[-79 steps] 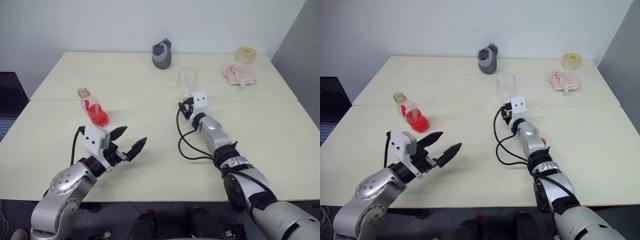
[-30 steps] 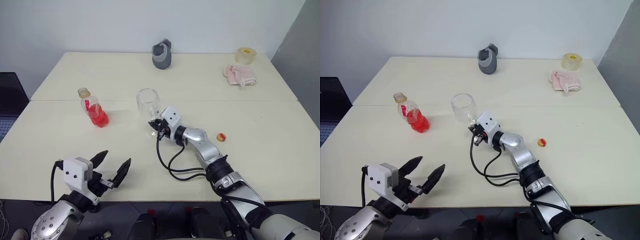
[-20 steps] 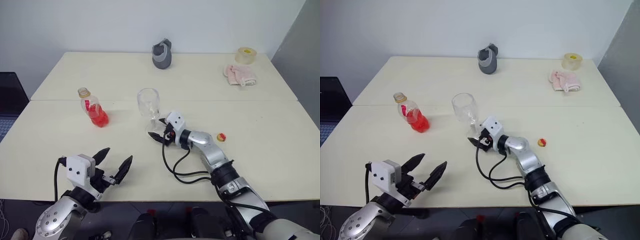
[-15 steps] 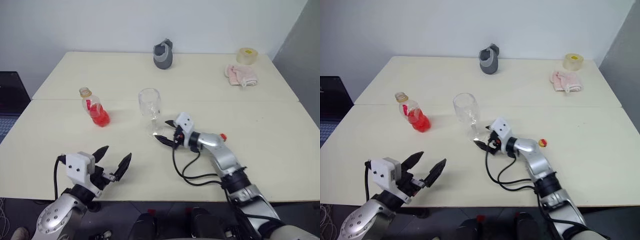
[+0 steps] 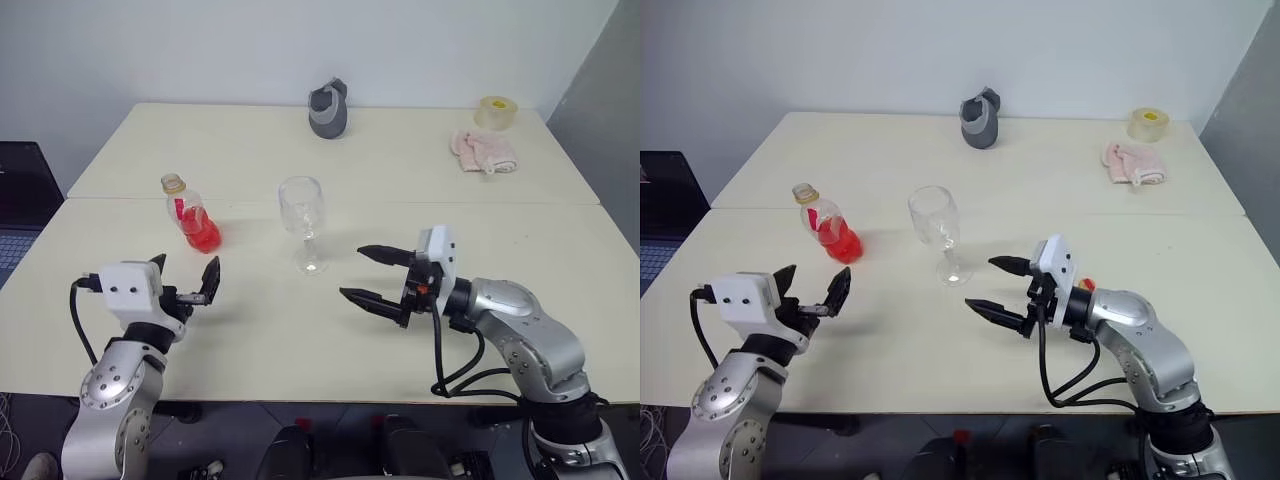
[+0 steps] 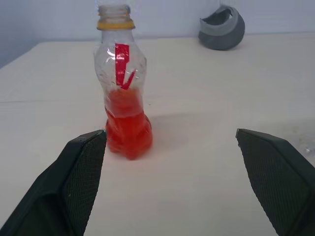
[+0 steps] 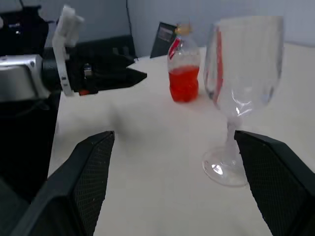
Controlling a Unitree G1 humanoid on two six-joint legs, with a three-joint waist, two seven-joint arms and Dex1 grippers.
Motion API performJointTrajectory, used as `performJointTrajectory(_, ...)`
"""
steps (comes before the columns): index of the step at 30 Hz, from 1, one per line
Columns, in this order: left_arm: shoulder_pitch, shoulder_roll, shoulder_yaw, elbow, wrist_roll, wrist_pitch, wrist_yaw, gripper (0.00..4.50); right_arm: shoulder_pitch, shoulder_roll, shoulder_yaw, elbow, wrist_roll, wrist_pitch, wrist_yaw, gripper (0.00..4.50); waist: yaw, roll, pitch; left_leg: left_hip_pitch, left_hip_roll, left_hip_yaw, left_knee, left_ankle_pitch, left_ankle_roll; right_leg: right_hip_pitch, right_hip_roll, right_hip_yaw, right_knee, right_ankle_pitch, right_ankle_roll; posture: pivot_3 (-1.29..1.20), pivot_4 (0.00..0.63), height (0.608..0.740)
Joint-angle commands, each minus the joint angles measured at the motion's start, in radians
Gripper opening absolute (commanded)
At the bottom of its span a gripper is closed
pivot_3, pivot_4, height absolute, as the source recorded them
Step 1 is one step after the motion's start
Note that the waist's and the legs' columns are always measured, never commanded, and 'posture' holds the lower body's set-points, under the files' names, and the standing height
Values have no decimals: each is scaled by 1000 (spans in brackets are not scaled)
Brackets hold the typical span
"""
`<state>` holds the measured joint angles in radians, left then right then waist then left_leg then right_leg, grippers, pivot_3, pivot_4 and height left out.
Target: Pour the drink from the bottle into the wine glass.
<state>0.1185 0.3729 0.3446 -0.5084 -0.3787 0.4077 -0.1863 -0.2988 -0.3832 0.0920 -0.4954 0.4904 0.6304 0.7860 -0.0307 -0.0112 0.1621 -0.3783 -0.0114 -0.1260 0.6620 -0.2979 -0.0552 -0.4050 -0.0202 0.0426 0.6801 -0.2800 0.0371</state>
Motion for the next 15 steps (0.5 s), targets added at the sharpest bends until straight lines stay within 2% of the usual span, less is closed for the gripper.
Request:
performJointTrajectory(1,-33,41,21,14,35,-28,-15,4500,1,1,-26,-67,48,31,-46,4158,-1,0,0,0,0,0,0,0,0,0,0,0,0,0,0,0,150,740)
performJointTrajectory(9,-151,67,41,133,45,-48,-28,4500,-4,9,-31,-48,41,20,-119,4158,0,0,0,0,0,0,0,1,-2,0,0,0,0,0,0,0,150,740)
performJointTrajectory(15,-211,44,25,259,48,-96,-41,4500,-14,3,-32,-31,33,5,-133,4158,0,0,0,0,0,0,0,1,-2,0,0,0,0,0,0,0,150,740)
